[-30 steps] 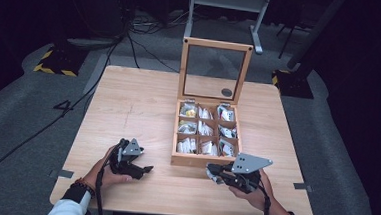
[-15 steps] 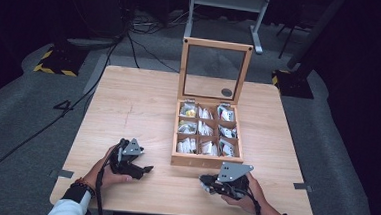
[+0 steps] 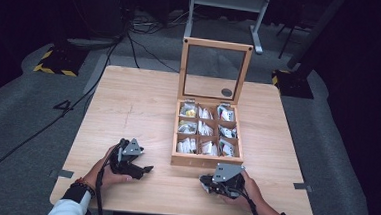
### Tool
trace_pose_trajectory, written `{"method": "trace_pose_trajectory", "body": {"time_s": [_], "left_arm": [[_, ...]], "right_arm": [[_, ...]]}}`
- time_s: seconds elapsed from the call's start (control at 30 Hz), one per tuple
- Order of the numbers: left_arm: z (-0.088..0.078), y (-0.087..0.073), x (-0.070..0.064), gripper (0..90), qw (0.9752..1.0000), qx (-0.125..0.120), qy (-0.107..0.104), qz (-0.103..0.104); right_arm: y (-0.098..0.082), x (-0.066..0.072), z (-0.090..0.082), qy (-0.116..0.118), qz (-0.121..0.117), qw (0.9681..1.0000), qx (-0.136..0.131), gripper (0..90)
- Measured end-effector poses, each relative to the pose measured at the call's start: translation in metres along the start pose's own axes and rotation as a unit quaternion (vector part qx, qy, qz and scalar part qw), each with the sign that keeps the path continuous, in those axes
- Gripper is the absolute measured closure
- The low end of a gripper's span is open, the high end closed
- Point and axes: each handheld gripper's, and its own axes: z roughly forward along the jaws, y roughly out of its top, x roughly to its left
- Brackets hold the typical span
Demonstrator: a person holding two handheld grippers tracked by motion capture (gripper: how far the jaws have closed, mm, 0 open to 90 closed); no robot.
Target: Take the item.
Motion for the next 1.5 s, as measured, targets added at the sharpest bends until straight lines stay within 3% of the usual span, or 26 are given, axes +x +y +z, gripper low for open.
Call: {"method": "trace_pose_trajectory", "body": {"time_s": [0.57,1.07,1.27,1.5], "left_arm": [[0.000,0.000,0.000,21.3,1.0000,0.000,0.000,0.000],[0.000,0.000,-0.001,21.0,1.0000,0.001,0.002,-0.002],[0.000,0.000,0.000,21.0,1.0000,0.001,0.002,-0.001],[0.000,0.001,0.000,20.8,1.0000,0.001,0.002,-0.002]], "right_arm": [[0.001,-0.002,-0.002,0.004,0.013,0.9999,-0.001,71.0],[0.007,-0.014,-0.029,-0.014,0.020,0.9986,-0.046,48.0],[0.009,-0.021,-0.040,-0.017,0.024,0.9975,-0.064,48.1],[0.010,-0.033,-0.052,-0.043,0.040,0.9950,-0.081,41.9]]}}
